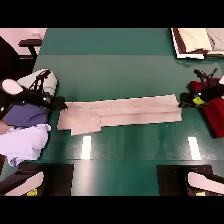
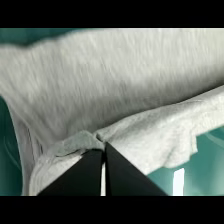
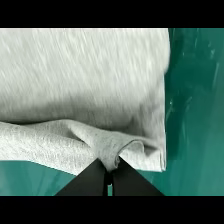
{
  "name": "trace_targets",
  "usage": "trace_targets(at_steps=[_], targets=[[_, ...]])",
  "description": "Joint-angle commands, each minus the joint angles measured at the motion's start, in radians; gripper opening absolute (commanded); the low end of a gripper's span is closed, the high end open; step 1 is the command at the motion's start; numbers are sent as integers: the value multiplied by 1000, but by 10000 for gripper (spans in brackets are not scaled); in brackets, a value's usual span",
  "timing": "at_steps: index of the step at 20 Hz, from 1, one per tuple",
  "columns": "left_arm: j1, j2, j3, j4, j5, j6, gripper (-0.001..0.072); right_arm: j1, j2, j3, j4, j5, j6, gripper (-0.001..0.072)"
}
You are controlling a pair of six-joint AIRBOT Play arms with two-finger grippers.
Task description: Fold the shirts.
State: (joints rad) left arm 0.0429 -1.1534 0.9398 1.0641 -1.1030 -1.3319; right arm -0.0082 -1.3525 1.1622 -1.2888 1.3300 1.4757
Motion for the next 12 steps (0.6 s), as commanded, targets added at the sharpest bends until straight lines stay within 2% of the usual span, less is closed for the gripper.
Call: trace_targets(at_steps=[1,4,5,6,7,9,10,11,12], targets=[[0,-127,88,-3,90,31,19,15,-154,143,47,-12,0,13],[0,-151,93,-4,106,31,20,15,-222,227,85,-7,0,14],[0,-151,94,-5,116,24,27,15,-237,249,97,-2,-4,35],[0,-151,95,-10,124,20,242,15,-244,264,105,0,-22,190],[0,-151,99,-23,127,14,460,10,-249,277,127,5,-46,302],[0,-151,131,-29,95,1,466,-13,-247,292,149,44,-109,418],[0,-151,154,-29,64,1,466,-35,-246,291,149,84,-127,429],[0,-151,174,-30,34,1,465,-68,-245,278,151,127,-144,486],[0,-150,187,-46,5,2,464,-105,-245,258,166,164,-166,492]])
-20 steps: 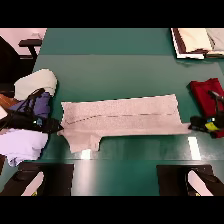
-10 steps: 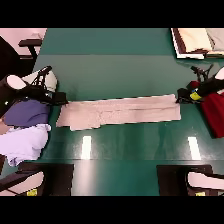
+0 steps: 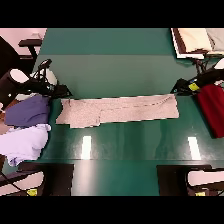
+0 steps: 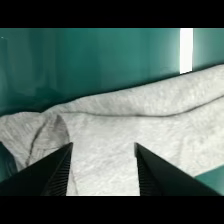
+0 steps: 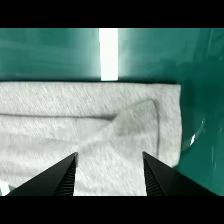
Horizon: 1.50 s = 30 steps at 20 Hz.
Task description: Fold the shirts.
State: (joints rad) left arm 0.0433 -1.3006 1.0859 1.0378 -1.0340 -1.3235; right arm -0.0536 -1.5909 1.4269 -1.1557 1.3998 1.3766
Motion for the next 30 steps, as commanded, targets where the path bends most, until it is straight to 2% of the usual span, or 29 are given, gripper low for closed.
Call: trace_targets(at_steps=[1,2,3,4,7,12,14,17,19,25,30], targets=[[0,-3,44,-45,-77,-6,415,-99,-7,-35,52,111,-80,492],[0,-3,44,-79,-82,-2,203,-143,-7,-69,87,108,-92,499],[0,-3,44,-107,-79,3,14,-188,-7,-111,134,88,-104,558],[0,-3,44,-142,-72,24,19,-224,-7,-150,173,60,-111,578],[-30,-3,44,-208,-23,23,19,-289,-10,-255,221,-18,-143,575],[-243,-40,44,-203,151,0,18,-211,-69,-286,301,-45,-174,570],[-317,-90,45,-205,190,-35,19,-139,-94,-266,298,-56,-174,369],[-394,-177,75,-212,206,-34,19,-76,-90,-204,298,-45,-174,66],[-439,-244,135,-212,194,-38,19,-67,-51,-145,300,-23,-171,12],[-552,-419,304,-213,185,-87,18,22,150,69,301,22,-105,12],[-593,-519,391,-222,169,-118,18,175,219,203,301,25,-41,12]])
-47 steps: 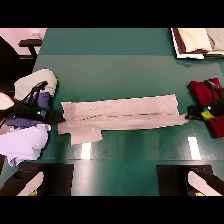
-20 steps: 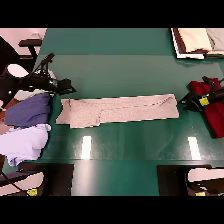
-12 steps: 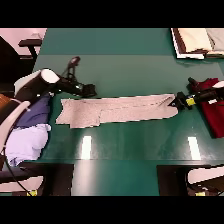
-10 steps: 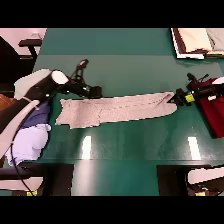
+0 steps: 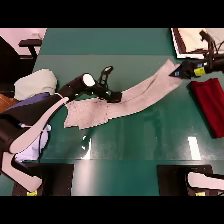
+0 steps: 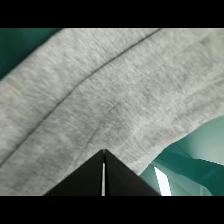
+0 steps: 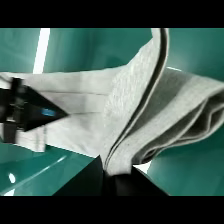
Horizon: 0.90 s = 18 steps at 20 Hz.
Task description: Fold the shirts.
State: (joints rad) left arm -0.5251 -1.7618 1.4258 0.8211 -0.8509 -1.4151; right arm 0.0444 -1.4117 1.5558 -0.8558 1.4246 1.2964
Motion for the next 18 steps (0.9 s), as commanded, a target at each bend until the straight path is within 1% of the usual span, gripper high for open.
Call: trace_targets(at_steps=[1,3,8,9,11,14,16,18], targets=[[-25,-72,59,-4,-26,-27,18,109,40,98,1,2,51,12],[-26,-88,61,-3,-29,-29,18,168,40,142,1,6,67,12],[-26,-89,68,-3,3,-36,18,290,40,197,1,-8,69,12],[-22,-87,81,-2,-10,-37,19,307,40,197,1,-18,69,13],[11,-77,138,-1,-87,-35,18,341,38,194,0,-34,69,12],[115,37,172,81,-148,-34,18,415,28,194,4,-61,69,12],[216,156,176,151,-174,-32,19,488,-1,194,66,-106,65,13],[319,283,176,245,-218,-33,19,588,-59,194,148,-169,13,13]])
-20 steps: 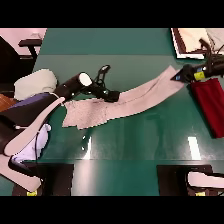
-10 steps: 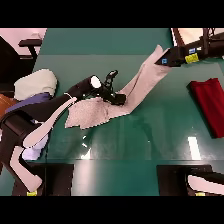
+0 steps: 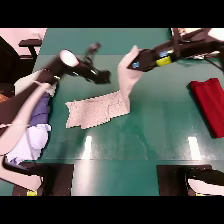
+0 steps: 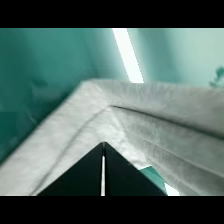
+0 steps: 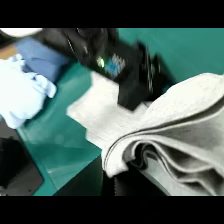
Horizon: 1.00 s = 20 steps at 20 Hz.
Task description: Fold the shirts.
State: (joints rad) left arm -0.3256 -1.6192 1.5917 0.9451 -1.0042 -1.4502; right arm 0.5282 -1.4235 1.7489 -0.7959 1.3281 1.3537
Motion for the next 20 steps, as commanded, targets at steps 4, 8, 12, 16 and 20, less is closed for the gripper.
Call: trace_targets(at_steps=[4,8,12,16,20], targets=[[291,351,10,277,-138,2,19,341,-216,3,115,-273,-138,158],[403,451,10,287,-193,3,20,411,-314,3,111,-319,-140,532],[424,465,9,287,-253,11,19,269,-273,-25,22,-174,-110,524],[423,465,9,277,-271,11,19,49,-172,-239,-176,-148,14,524],[423,465,9,243,-266,11,19,-153,-193,-406,-106,-132,18,534]])
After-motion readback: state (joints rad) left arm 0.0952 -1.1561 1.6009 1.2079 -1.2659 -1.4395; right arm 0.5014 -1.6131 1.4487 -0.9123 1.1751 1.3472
